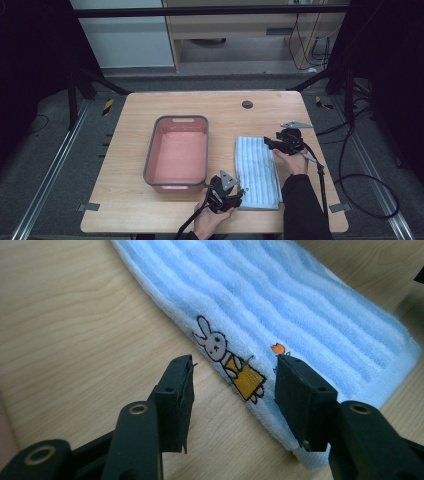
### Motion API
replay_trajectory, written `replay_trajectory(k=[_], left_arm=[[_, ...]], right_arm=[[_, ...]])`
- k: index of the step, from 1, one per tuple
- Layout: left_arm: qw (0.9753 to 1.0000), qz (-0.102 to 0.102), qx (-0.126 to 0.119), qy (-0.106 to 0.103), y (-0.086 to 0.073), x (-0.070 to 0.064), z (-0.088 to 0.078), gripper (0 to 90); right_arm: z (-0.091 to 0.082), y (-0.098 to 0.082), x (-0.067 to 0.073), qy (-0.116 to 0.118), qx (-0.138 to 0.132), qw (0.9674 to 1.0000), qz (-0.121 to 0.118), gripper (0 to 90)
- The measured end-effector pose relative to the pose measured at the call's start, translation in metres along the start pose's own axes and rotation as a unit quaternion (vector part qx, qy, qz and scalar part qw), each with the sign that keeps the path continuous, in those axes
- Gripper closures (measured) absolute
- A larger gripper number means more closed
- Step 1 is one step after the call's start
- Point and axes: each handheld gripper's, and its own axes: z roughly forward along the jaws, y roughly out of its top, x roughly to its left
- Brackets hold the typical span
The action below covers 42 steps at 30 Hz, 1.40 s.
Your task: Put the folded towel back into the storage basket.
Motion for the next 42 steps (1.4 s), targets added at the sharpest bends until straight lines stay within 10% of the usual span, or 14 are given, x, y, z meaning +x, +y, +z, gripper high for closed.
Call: replay_trajectory(k=[25, 42], left_arm=[[0.9997, -0.016, 0.012, -0.014, 0.002, -0.006, 0.023, 51.0], [0.9984, -0.043, 0.029, -0.021, 0.005, -0.012, 0.026, 76.5]], right_arm=[[0.032, -0.026, 0.003, -0.005, 0.066, 0.9978, 0.007, 46.6], [0.03, -0.031, 0.011, 0.02, 0.056, 0.9981, 0.014, 80.7]])
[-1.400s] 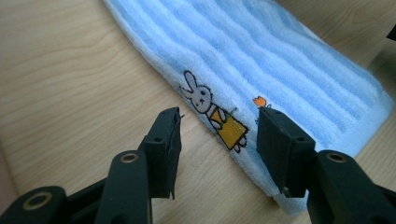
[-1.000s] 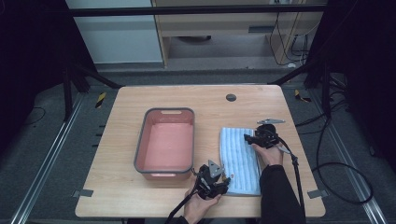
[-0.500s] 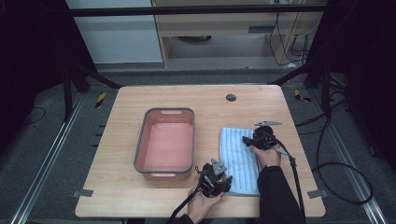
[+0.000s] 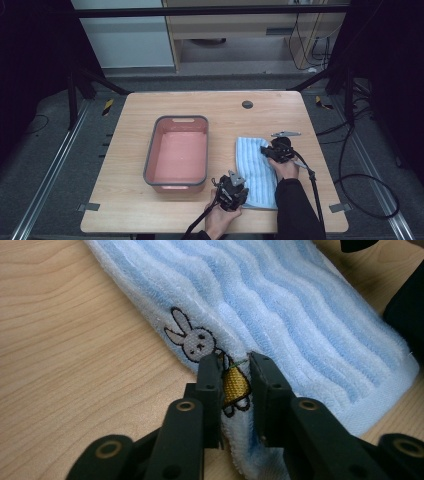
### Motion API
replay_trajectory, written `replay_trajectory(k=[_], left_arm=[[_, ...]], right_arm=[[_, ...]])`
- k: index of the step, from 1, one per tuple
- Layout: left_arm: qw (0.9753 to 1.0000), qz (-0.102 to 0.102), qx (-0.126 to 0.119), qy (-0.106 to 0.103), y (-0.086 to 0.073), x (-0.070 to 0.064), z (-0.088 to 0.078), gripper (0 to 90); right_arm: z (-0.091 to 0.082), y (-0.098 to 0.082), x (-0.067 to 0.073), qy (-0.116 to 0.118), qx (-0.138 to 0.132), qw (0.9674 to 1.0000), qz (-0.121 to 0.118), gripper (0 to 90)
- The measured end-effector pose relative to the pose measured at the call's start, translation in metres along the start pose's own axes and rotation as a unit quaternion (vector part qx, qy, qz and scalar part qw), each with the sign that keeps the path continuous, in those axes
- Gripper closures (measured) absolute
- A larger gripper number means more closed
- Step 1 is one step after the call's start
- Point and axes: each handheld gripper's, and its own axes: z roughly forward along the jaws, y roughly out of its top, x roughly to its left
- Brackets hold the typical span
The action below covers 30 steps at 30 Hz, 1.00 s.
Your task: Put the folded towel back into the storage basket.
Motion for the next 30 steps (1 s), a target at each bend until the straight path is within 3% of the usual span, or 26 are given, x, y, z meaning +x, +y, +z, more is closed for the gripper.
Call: replay_trajectory(k=[8, 12, 19, 21, 30], left_arm=[[0.9997, -0.009, -0.021, -0.005, 0.0, 0.003, -0.002, 83.0], [0.9992, -0.008, -0.036, -0.011, 0.001, 0.003, -0.008, 83.6], [0.9975, -0.011, -0.066, -0.022, 0.009, 0.006, -0.026, 83.9], [0.997, -0.011, -0.073, -0.023, 0.012, 0.007, -0.032, 83.9], [0.9949, 0.004, -0.1, -0.013, 0.025, 0.009, -0.058, 83.9]], right_arm=[[-0.007, 0.004, 0.0, -0.001, -0.008, 1.0, 0.0, 82.5], [-0.016, 0.009, 0.002, 0.004, -0.025, 0.9997, 0.002, 82.7], [-0.036, 0.022, 0.011, 0.008, -0.059, 0.9982, -0.013, 82.8], [-0.042, 0.026, 0.013, 0.014, -0.07, 0.9974, -0.005, 82.8], [-0.065, 0.046, 0.024, 0.014, -0.103, 0.9945, -0.015, 82.8]])
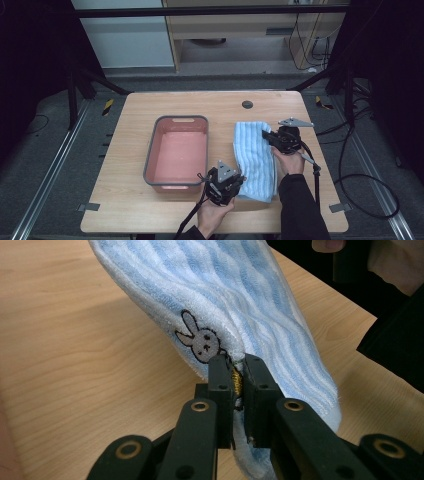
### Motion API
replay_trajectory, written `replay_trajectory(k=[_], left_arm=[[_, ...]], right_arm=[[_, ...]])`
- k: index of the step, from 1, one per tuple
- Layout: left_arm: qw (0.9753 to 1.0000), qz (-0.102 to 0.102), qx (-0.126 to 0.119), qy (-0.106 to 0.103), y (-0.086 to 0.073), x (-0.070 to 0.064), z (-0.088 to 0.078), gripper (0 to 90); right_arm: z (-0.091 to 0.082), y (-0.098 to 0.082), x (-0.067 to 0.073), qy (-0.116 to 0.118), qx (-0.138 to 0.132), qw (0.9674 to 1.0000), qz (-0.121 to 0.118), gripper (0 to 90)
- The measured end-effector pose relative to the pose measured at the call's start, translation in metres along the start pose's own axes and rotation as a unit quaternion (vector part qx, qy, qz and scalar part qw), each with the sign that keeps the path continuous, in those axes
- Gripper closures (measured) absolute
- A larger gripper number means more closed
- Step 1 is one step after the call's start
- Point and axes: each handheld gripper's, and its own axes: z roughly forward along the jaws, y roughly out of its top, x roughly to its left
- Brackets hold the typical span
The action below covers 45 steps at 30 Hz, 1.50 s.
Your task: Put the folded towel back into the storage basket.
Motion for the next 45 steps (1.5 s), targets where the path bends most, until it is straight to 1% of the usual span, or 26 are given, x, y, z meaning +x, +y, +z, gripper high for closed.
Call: replay_trajectory(k=[6, 7, 9, 10, 12, 17, 21, 24, 26, 29, 32, 34, 35, 40, 45], left_arm=[[1.0, 0.003, -0.008, 0.002, 0.007, 0.003, -0.01, 83.9], [0.9999, 0.005, -0.011, 0.007, 0.011, 0.005, -0.016, 83.9], [0.9999, 0.005, -0.015, 0.004, 0.012, 0.006, -0.017, 83.9], [0.9998, 0.003, -0.019, 0.007, 0.016, 0.01, -0.024, 83.9], [0.9997, 0.002, -0.023, 0.009, 0.02, 0.012, -0.03, 83.9], [0.9993, 0.01, -0.032, 0.015, 0.029, 0.019, -0.046, 83.9], [0.9989, 0.011, -0.041, 0.022, 0.035, 0.024, -0.059, 83.9], [0.9987, 0.011, -0.043, 0.026, 0.038, 0.028, -0.066, 83.9], [0.9984, 0.015, -0.043, 0.032, 0.04, 0.031, -0.071, 83.9], [0.9981, 0.019, -0.047, 0.036, 0.042, 0.035, -0.079, 83.9], [0.9975, 0.022, -0.051, 0.044, 0.045, 0.04, -0.089, 83.9], [0.9973, 0.021, -0.052, 0.046, 0.045, 0.042, -0.091, 83.9], [0.9973, 0.017, -0.054, 0.047, 0.046, 0.047, -0.096, 83.9], [0.9968, 0.021, -0.055, 0.055, 0.047, 0.055, -0.106, 83.9], [0.9961, 0.02, -0.058, 0.063, 0.046, 0.064, -0.118, 83.9]], right_arm=[[-0.006, 0.014, 0.008, -0.001, -0.01, 1.0, -0.002, 82.7], [-0.006, 0.017, 0.009, -0.002, -0.012, 0.9999, -0.004, 82.7], [-0.007, 0.019, 0.011, -0.002, -0.012, 0.9999, -0.006, 82.7], [-0.009, 0.025, 0.015, -0.004, -0.016, 0.9998, -0.01, 82.7], [-0.011, 0.03, 0.019, -0.003, -0.02, 0.9997, -0.011, 82.7], [-0.014, 0.048, 0.032, -0.002, -0.03, 0.9993, -0.022, 82.7], [-0.015, 0.063, 0.046, 0.0, -0.04, 0.9987, -0.032, 82.7], [-0.016, 0.071, 0.056, 0.001, -0.046, 0.9982, -0.038, 82.7], [-0.016, 0.076, 0.061, 0.0, -0.049, 0.9979, -0.042, 82.7], [-0.015, 0.083, 0.069, 0.004, -0.054, 0.9976, -0.043, 82.7], [-0.014, 0.088, 0.075, 0.006, -0.058, 0.9973, -0.045, 82.7], [-0.013, 0.089, 0.077, 0.007, -0.059, 0.9972, -0.045, 82.7], [-0.011, 0.092, 0.082, 0.01, -0.065, 0.9968, -0.045, 82.7], [-0.006, 0.096, 0.092, 0.016, -0.073, 0.996, -0.049, 82.7], [-0.001, 0.1, 0.103, 0.022, -0.08, 0.9954, -0.047, 82.7]])
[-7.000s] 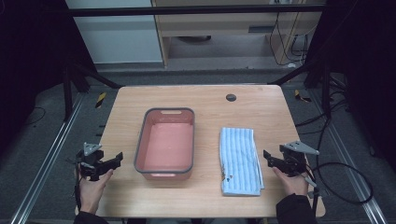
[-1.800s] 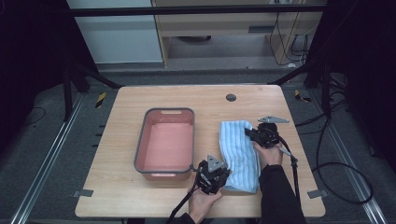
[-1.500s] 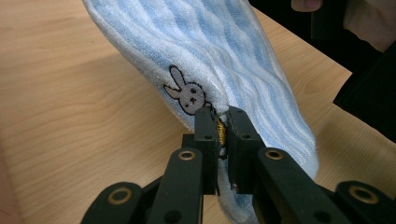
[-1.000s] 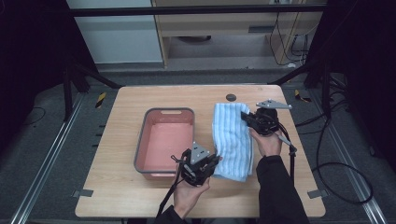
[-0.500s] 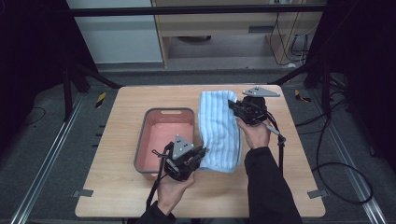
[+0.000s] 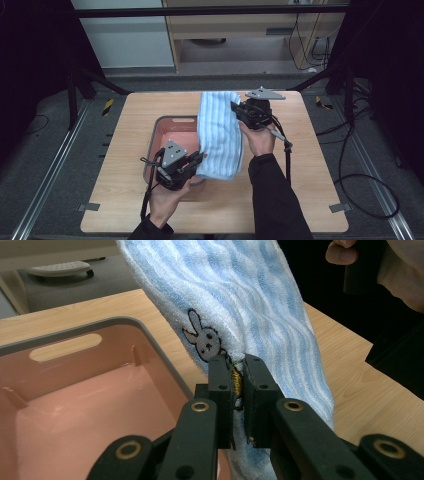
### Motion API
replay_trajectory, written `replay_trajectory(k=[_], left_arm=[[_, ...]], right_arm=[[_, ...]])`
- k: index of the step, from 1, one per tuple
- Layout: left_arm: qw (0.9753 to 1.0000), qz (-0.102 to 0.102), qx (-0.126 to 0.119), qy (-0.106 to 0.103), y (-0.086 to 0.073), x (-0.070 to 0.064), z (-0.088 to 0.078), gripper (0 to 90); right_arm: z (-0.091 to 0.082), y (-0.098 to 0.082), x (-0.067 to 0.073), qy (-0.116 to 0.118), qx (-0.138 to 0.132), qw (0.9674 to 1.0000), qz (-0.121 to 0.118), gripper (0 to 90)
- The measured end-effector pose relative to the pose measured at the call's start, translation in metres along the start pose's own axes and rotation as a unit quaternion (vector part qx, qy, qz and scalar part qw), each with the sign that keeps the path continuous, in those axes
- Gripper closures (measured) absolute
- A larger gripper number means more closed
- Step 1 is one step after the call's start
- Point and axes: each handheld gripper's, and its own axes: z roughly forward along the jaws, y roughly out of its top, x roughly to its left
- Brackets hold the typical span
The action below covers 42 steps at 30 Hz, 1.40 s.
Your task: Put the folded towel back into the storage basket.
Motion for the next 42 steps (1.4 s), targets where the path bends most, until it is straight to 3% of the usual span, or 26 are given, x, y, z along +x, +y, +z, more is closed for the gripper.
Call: replay_trajectory(k=[18, 31, 37, 42], left_arm=[[0.9991, -0.023, -0.004, 0.035, -0.007, 0.043, -0.031, 83.9], [0.9982, -0.032, 0.005, 0.051, -0.015, 0.061, -0.039, 84.0], [0.9971, -0.04, 0.016, 0.063, -0.025, 0.073, -0.037, 83.9], [0.9965, -0.032, 0.026, 0.073, -0.031, 0.077, -0.035, 83.9]], right_arm=[[0.037, 0.015, 0.042, 0.026, 0.0, 0.9996, -0.013, 82.6], [0.061, 0.011, 0.063, 0.035, -0.008, 0.9993, -0.009, 82.6], [0.075, 0.005, 0.073, 0.041, 0.002, 0.9991, -0.012, 82.6], [0.085, 0.0, 0.078, 0.043, 0.012, 0.9989, -0.014, 82.6]])
